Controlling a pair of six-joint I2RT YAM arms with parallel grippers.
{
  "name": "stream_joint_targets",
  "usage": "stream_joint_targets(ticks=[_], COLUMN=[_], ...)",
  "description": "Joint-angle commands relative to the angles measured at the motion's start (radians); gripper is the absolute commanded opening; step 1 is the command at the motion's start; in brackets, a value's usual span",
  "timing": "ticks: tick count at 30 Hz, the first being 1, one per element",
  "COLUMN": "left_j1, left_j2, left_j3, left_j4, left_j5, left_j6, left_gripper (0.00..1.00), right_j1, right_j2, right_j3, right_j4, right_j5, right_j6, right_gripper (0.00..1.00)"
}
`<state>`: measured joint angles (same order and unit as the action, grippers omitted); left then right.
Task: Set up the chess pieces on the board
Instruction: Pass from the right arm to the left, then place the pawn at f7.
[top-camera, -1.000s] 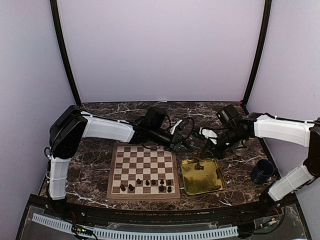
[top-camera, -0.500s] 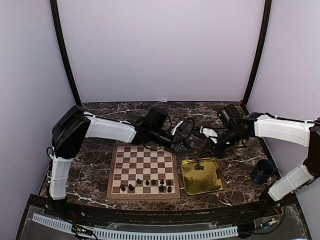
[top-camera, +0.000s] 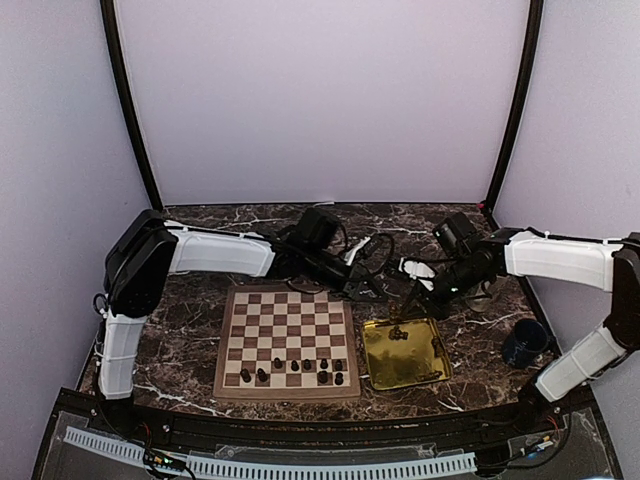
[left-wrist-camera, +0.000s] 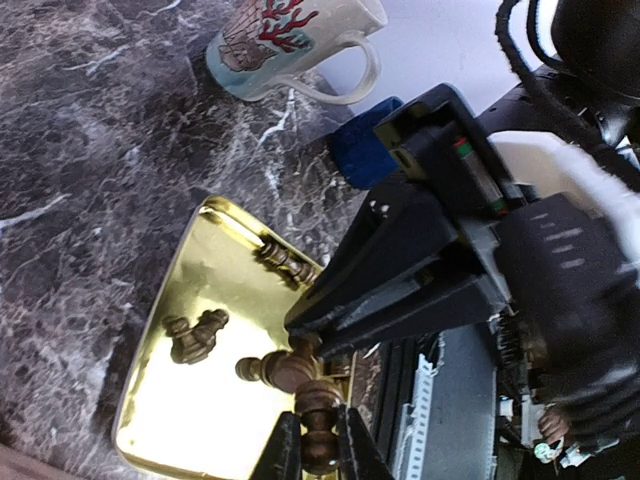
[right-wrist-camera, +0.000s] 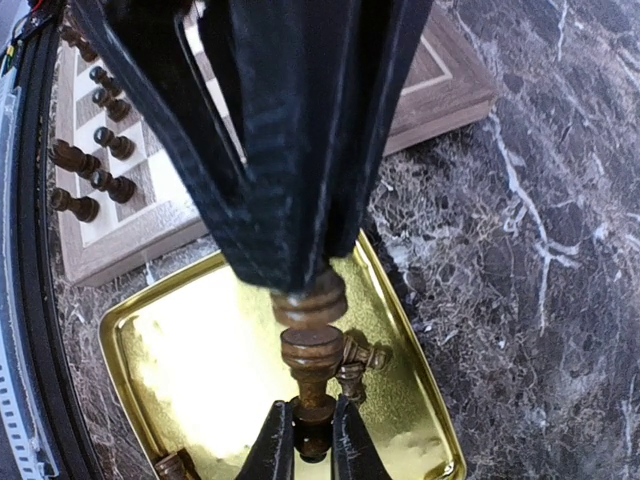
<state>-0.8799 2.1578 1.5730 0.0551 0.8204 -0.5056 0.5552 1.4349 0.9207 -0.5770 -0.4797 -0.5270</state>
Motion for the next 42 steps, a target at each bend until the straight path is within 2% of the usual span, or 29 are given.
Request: stream_joint_targets(ticks=[1, 6, 12, 21, 25, 30, 37, 42], left_j1=[-0.001, -0.001, 0.000, -0.001, -0.001, -0.003, -0.045, -0.066], left_j2=[-0.102, -0.169, -0.280, -0.464, -0.526, -0.571, -0.519, -0.472], left_j3=[0.050, 0.053, 0.036, -0.084, -0.178, -0.299, -0.320, -0.309], left_j4=[-0.266, -0.496, -0.819, -1.100, -1.143, -1.112, -1.075, -1.066], left_j5=[-0.113, -0.208, -0.448, -0.712, -0.729, -0.679, -0.603, -0.602], left_j6=[0.198, 0.320, 0.457, 0.457, 0.448, 0.446, 0.456, 0.457], left_gripper=[0.07, 0.07, 0.07, 0.07, 0.07, 0.08, 0.09, 0.10], right_j1=[-0.005, -0.006, -0.006, -0.006, -0.006, -0.006, -0.006, -0.006], right_j2=[0.051, 0.073, 0.098, 0.121, 0.125, 0.122, 0.119, 0.115], right_j3=[-0.035, -0.043, -0.036, -0.017, -0.014, -0.016, -0.016, -0.017], right_j4=[-0.015, -0.023, -0.030, -0.046, -0.049, -0.050, -0.053, -0.053], right_j5=[0.050, 0.072, 0.066, 0.051, 0.052, 0.050, 0.047, 0.047], right_j6=[-0.041, -0.052, -0.060, -0.063, -0.063, -0.063, -0.065, -0.066], right_gripper=[0.11, 0.11, 0.12, 0.12, 0.12, 0.12, 0.12, 0.12])
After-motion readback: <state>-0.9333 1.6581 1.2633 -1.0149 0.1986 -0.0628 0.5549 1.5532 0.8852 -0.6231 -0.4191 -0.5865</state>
